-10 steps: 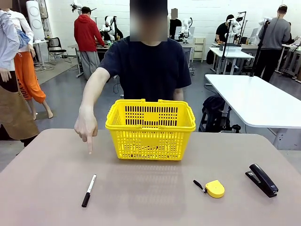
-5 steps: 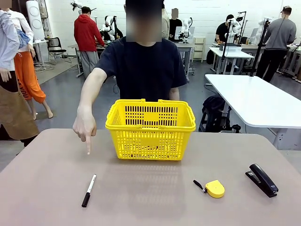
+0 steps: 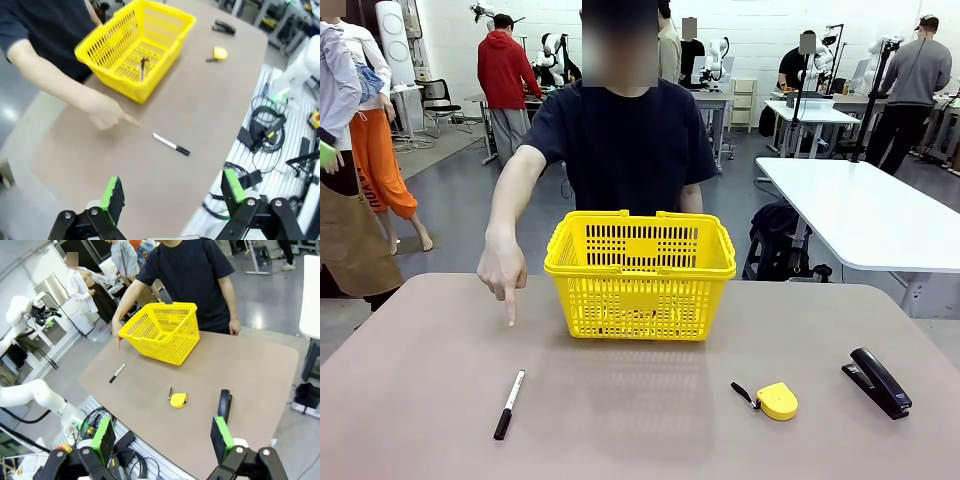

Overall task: Place the items the person wants into the basket.
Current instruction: Pick up the item the person points to and place it in the Market Basket.

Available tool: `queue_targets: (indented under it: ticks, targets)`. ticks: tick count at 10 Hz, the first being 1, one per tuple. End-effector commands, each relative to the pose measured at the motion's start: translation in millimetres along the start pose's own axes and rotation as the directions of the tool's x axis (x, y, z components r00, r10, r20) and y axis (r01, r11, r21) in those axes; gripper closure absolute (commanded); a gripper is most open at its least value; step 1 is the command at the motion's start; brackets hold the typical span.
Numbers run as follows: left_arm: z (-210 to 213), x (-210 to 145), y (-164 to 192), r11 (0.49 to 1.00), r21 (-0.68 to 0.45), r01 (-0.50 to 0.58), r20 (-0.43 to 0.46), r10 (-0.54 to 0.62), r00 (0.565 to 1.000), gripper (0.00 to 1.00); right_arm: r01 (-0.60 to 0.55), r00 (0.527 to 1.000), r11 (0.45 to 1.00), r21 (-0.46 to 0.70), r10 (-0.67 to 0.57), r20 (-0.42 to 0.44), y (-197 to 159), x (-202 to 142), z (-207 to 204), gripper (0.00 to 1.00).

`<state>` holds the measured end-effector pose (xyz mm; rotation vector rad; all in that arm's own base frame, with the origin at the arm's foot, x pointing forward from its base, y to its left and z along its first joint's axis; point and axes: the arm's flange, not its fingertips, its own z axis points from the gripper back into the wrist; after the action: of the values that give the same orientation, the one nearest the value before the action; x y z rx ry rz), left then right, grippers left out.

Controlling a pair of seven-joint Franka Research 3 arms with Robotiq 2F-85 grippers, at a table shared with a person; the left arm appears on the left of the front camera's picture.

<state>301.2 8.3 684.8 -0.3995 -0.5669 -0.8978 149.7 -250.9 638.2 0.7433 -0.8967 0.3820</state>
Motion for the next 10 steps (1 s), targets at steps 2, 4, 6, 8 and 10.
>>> queue_targets:
  ticks: [2, 4, 6, 8, 10]
  targets:
    - [-52.7, 40.8, -69.1, 0.963, 0.163, -0.213, -0.304, 0.254, 0.918, 0.0, -0.009, 1.0, 1.0, 0.016, 0.009, 0.018, -0.6, 1.2, -0.8, 0.0]
    - [-108.9, 38.5, -101.0, 0.919, 0.287, -0.271, -0.315, 0.357, 0.879, 0.0, -0.009, 1.0, 1.0, 0.016, 0.009, 0.018, -0.6, 1.2, -0.8, 0.0]
    - [-164.8, 36.8, -103.6, 0.841, 0.399, -0.367, -0.223, 0.477, 0.85, 0.0, -0.009, 1.0, 1.0, 0.016, 0.009, 0.018, -0.6, 1.2, -0.8, 0.0]
    - [-205.6, 27.2, -113.7, 0.787, 0.47, -0.399, -0.242, 0.55, 0.799, 0.0, -0.009, 1.0, 1.0, 0.016, 0.009, 0.018, -0.6, 1.2, -0.8, 0.0]
    - [-207.5, 24.6, -111.1, 0.786, 0.47, -0.401, -0.263, 0.558, 0.787, 0.0, -0.009, 1.0, 1.0, 0.016, 0.009, 0.018, -0.6, 1.2, -0.8, 0.0]
